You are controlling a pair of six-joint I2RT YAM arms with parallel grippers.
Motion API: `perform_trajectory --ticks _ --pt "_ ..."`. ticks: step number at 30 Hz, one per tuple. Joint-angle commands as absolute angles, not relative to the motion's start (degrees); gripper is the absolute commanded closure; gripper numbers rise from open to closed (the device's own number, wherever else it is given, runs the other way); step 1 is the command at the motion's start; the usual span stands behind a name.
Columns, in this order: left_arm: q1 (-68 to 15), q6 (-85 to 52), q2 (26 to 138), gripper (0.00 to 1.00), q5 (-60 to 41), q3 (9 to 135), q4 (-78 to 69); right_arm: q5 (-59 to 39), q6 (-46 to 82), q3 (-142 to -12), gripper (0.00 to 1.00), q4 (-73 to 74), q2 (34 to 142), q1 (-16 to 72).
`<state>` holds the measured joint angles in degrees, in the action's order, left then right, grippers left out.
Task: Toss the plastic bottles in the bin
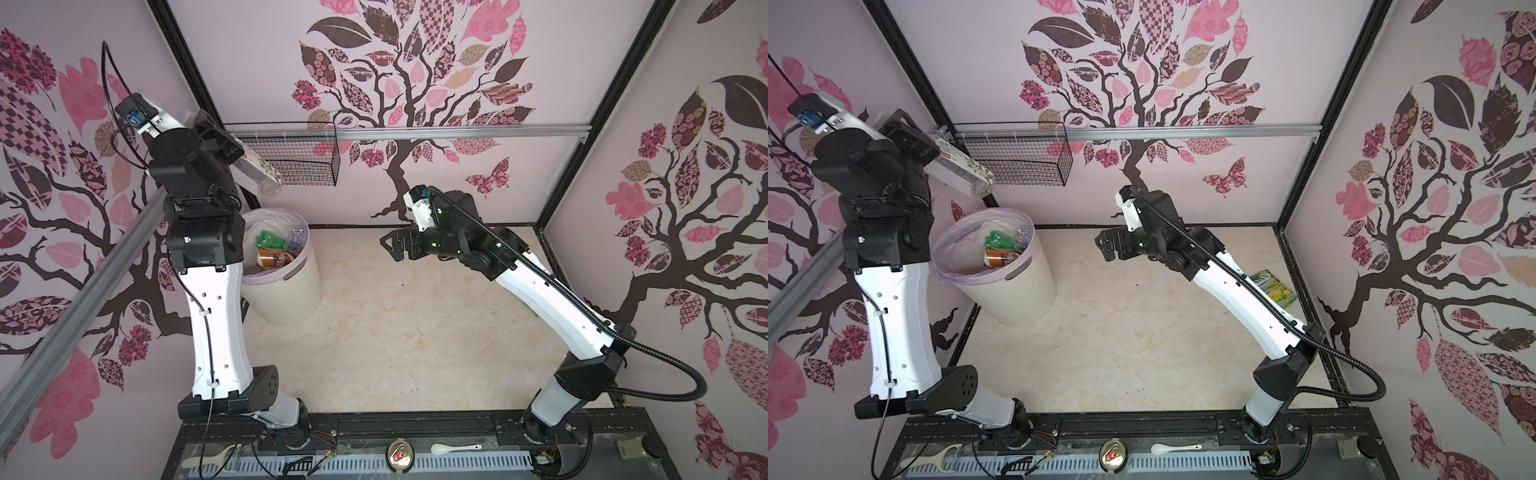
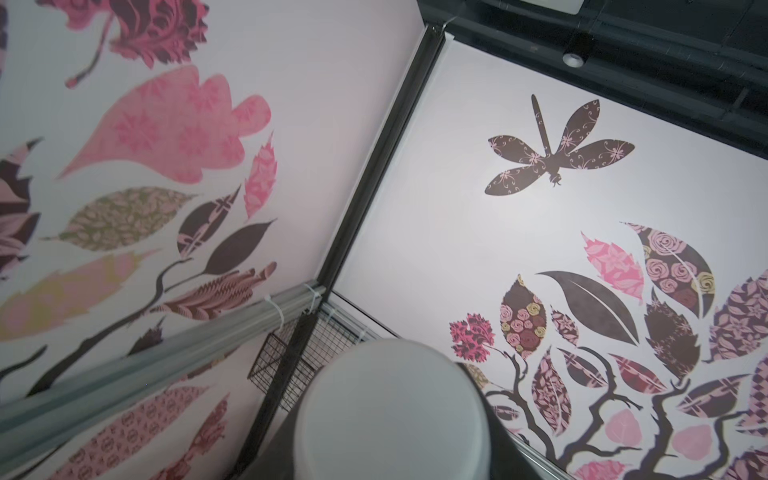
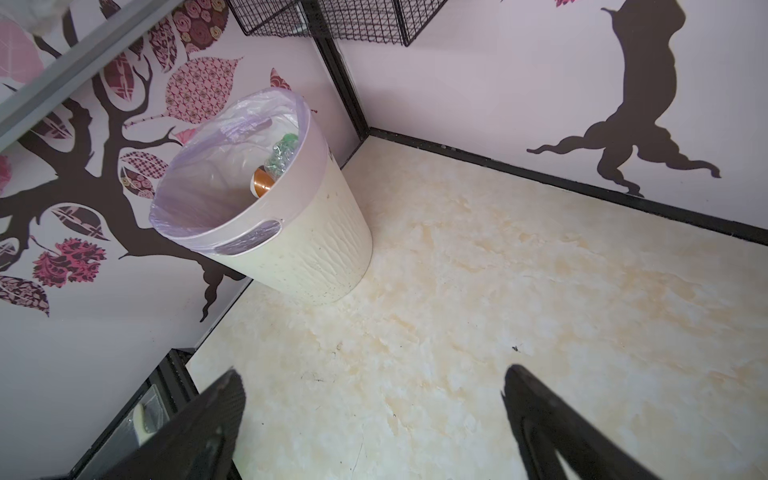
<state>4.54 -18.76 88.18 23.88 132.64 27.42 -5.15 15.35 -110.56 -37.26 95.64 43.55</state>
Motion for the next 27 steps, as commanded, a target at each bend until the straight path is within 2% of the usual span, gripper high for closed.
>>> perform_trajectory --ticks 1,6,9,10,11,12,13,15,20,25,27 --pt "4.52 -9.49 89.53 0.73 28.49 130.53 20.26 -4.83 13.52 -109.82 0.00 -36.75 94.10 43.53" --pt "4.57 -9.45 88.54 0.73 30.29 117.79 16.89 -8.38 15.46 -109.43 0.01 -35.87 95.39 41.64" --pt "4.57 -11.18 88.50 0.65 33.54 108.10 16.80 -11.32 17.43 -109.21 0.00 -35.43 96.36 39.94" --pt "4.58 -11.69 88.78 0.61 33.57 106.44 17.68 -12.03 17.87 -109.05 0.00 -35.28 96.50 39.44" --pt "4.57 -12.63 89.15 0.51 33.12 105.14 18.89 -12.77 18.33 -108.93 0.01 -35.14 96.67 38.92" --pt "4.57 -13.34 89.44 0.35 32.71 104.38 20.36 -13.29 18.62 -108.81 0.00 -35.07 96.84 38.62" --pt "4.57 -13.90 89.52 0.25 32.53 104.06 21.73 -13.56 18.71 -108.59 0.00 -35.02 96.94 38.38" --pt "4.57 -15.37 88.61 0.16 32.93 103.31 23.82 -13.79 18.80 -108.59 0.01 -35.13 97.12 38.22" --pt "4.57 -16.71 84.22 0.11 32.17 100.22 21.35 -13.75 18.90 -108.53 0.01 -35.31 97.62 38.06" --pt "4.57 -20.20 83.08 0.02 29.34 100.97 23.88 -14.28 19.50 -108.60 0.01 -35.23 98.08 38.04" --pt "4.57 -24.25 82.47 0.02 27.44 100.99 25.90 -13.99 19.45 -108.37 0.00 -35.18 97.87 38.00"
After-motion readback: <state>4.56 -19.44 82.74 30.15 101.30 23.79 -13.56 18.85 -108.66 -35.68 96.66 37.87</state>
